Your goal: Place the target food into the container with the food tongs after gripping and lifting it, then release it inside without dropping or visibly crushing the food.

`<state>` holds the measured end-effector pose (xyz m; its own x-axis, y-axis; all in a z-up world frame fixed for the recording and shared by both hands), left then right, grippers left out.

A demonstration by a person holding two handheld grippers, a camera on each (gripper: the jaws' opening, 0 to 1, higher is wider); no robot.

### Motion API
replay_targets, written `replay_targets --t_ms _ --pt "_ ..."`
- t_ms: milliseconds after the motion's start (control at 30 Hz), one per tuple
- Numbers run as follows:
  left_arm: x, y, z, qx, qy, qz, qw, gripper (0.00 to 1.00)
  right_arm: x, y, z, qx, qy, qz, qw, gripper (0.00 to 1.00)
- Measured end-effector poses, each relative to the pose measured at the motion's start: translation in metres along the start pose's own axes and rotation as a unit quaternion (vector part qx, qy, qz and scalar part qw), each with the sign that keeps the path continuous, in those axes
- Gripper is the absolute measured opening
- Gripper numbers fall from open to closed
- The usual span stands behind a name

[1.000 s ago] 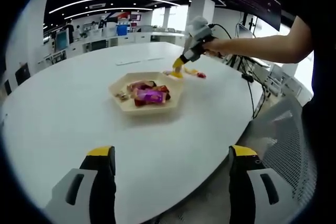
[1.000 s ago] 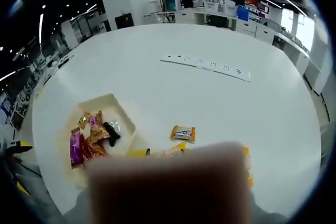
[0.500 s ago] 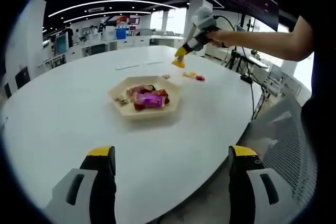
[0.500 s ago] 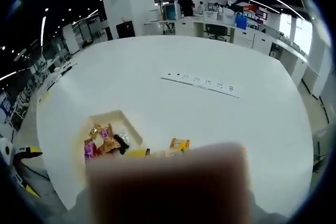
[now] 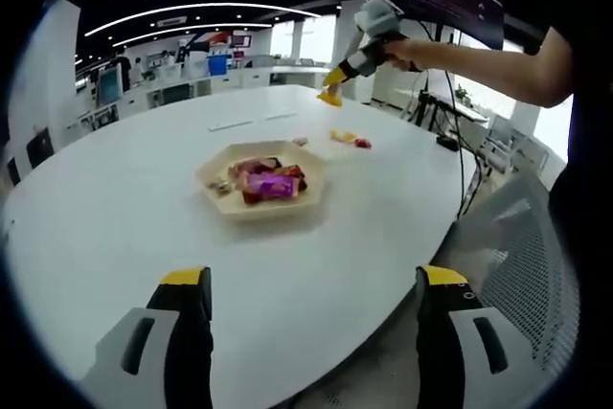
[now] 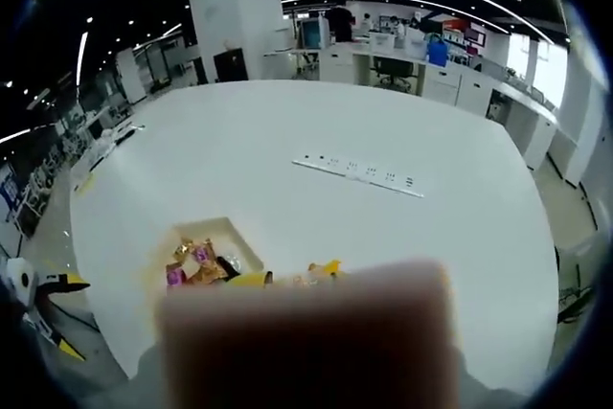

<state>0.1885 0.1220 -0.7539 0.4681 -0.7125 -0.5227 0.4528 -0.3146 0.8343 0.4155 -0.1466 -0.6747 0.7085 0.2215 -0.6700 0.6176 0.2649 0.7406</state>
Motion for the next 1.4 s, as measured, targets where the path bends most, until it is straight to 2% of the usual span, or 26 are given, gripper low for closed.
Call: replay_targets --t_ms 233,500,867,1200,1400 --pt "0.000 0.001 0.000 0.002 -0.001 0.001 1.0000 0.84 -0.017 0.018 0.002 -0.023 -0.011 0.015 0.9996 0.23" --pt "0.000 -0.001 0.001 0.005 -0.003 -0.003 1.0000 0.84 -0.033 0.038 -0.006 -0.021 -0.002 0.038 0.9990 0.23" --pt "-0.001 0.001 0.000 0.005 -0.001 0.004 1.0000 0.84 -0.031 0.051 -0.021 -0.032 0.009 0.048 0.9983 0.23" --pt "-0.003 0.004 -0.001 0.004 0.003 0.011 0.9999 0.84 -0.026 0.066 -0.066 -0.047 0.045 0.058 0.9962 0.23" --pt "-0.002 0.004 -0.002 0.003 0.006 0.013 0.9999 0.84 -0.023 0.071 -0.086 -0.055 0.064 0.061 0.9946 0.23"
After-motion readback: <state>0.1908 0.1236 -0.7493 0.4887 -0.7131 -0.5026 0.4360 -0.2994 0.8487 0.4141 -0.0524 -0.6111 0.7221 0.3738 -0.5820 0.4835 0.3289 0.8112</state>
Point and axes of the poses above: the point that each gripper's makers call its tool centre point, and the gripper's own axes: x roughly forward along the fingers, z roughly to its right, y roughly out of its top, the point moved 2 cm from there along -x, roughly backward along the fingers, and after that the axes turned 9 degrees about -y, right-handed, at the moved point
